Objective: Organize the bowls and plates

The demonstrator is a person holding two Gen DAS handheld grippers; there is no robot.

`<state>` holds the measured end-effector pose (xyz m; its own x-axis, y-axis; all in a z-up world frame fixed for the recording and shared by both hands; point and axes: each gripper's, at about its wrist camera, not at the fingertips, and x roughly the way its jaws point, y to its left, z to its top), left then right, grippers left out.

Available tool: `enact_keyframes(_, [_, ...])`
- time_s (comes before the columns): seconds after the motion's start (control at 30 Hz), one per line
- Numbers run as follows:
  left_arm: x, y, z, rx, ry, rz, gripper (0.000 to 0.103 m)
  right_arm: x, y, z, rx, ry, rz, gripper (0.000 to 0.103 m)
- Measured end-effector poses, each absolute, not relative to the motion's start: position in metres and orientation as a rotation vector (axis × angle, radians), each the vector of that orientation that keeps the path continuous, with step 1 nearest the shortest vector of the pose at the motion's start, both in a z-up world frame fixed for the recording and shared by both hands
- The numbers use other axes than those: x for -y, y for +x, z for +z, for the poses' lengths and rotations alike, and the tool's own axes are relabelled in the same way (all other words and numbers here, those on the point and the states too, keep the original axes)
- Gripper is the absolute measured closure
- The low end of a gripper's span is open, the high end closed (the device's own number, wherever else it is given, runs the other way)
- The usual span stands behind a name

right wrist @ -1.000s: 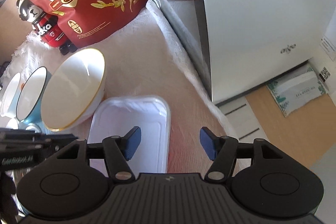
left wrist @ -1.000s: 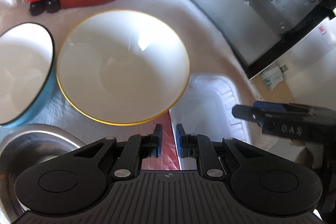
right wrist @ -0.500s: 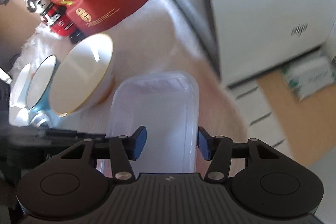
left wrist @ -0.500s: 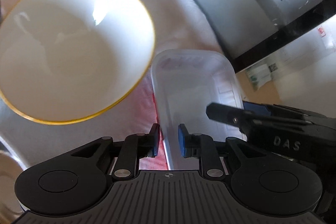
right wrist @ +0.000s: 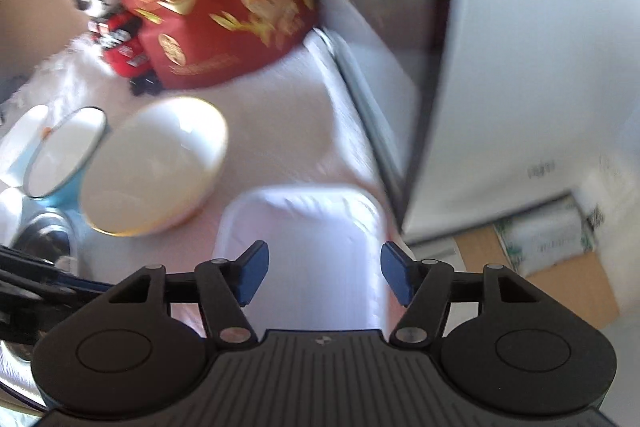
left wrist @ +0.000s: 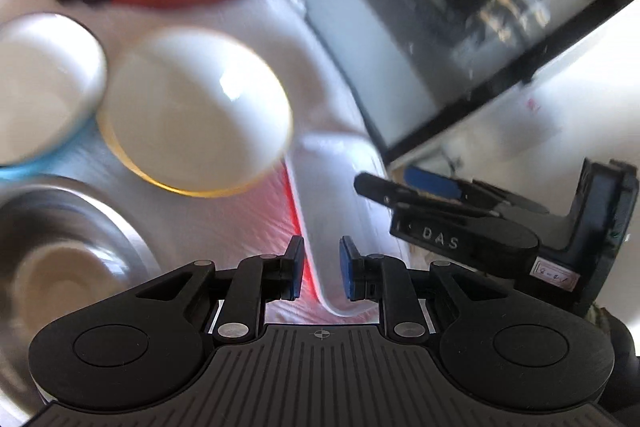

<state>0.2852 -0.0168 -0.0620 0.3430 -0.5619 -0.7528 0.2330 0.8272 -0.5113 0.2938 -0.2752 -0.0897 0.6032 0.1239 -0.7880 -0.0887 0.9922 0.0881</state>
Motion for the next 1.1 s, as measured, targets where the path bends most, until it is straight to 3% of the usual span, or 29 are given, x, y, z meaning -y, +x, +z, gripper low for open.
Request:
enact_keyframes(0.13, [-0.033, 0.26, -0.032, -0.973, -0.334, -0.407, 0.082, 0.248, 0.286, -0.068, -0.855, 0.062, 0.204, 0.033])
enact_keyframes(0.3, [-0.098, 0.231, -0.019, -0.866, -0.318, -0.185, 0.082, 0.198, 0.283, -0.068, -0.913, 0.095, 0.329, 0.03])
enact_keyframes(0.53, [-0.177, 0.206, -0.049, -0.935, -0.435, -0.033, 0.082, 0.134, 0.279, -0.091, -1.024, 0.158, 0.431, 0.023])
enact_keyframes(0.9, [-0.176, 0.216, -0.084, -0.959, -0.469, -0.049, 0.082, 0.114, 0.281, -0.124, -1.071, 0.268, 0.354, 0.02])
enact_keyframes(1.1, [-0.167, 0.224, -0.088, -0.992, -0.423, -0.029, 0.082, 0.118, 0.292, -0.142, -1.179, 0.312, 0.374, 0.012])
